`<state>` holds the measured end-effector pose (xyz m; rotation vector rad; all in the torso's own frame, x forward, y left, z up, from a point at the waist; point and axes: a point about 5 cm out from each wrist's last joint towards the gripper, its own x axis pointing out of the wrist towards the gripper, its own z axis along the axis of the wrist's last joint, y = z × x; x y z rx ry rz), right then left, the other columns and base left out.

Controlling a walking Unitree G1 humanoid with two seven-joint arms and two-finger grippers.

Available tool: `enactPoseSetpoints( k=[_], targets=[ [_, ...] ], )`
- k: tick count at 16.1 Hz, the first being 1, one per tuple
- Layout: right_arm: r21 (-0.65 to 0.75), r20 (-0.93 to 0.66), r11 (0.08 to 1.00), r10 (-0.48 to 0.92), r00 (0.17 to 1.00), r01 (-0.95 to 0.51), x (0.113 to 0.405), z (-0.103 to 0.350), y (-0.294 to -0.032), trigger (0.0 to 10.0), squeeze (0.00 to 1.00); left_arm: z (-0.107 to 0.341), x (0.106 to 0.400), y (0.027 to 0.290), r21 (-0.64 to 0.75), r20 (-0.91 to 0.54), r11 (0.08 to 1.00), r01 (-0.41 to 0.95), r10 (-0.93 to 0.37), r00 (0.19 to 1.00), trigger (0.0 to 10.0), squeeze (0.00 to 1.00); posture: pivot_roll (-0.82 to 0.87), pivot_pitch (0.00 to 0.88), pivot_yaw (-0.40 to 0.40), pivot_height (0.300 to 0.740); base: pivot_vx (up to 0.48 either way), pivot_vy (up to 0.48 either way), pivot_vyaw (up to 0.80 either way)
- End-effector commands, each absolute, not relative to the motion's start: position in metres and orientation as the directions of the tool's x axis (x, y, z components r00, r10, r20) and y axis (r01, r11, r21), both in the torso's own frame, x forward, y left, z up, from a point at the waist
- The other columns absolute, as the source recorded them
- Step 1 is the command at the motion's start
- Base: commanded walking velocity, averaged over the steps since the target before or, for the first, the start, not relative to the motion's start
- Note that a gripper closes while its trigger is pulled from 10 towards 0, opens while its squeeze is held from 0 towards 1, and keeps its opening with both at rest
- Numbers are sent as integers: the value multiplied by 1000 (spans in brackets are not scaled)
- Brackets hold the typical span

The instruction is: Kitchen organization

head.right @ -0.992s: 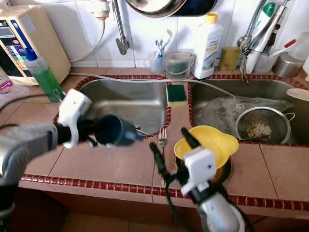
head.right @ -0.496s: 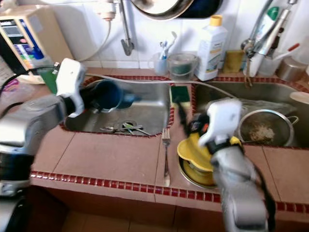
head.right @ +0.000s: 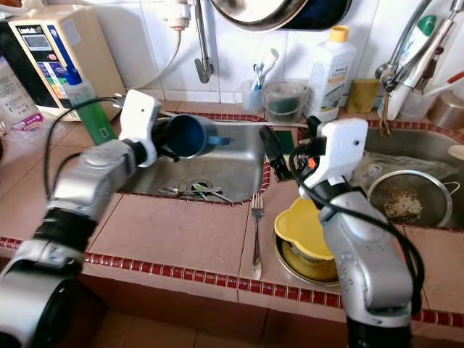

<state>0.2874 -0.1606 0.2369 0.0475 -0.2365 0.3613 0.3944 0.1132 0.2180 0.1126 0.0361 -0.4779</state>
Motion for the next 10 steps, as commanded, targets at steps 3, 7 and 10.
enactPoseSetpoints(
  k=[3, 7, 10],
  targets=[
    [11, 204, 907, 411, 889, -422, 287, 243, -159, 10000, 0, 222, 403, 110, 95, -37, 870, 484, -483, 875, 10000, 0, -273, 70, 82, 740, 0, 0, 0],
    [29, 163, 893, 440, 883, -450, 281, 246, -163, 10000, 0, 230, 411, 108, 119, -2, 863, 490, -494, 870, 10000, 0, -286, 134, 91, 740, 0, 0, 0],
    [48, 148, 891, 440, 886, -451, 275, 248, -164, 10000, 0, 229, 412, 108, 126, 31, 851, 510, -517, 855, 10000, 0, -293, 177, 89, 740, 0, 0, 0]
  ],
)
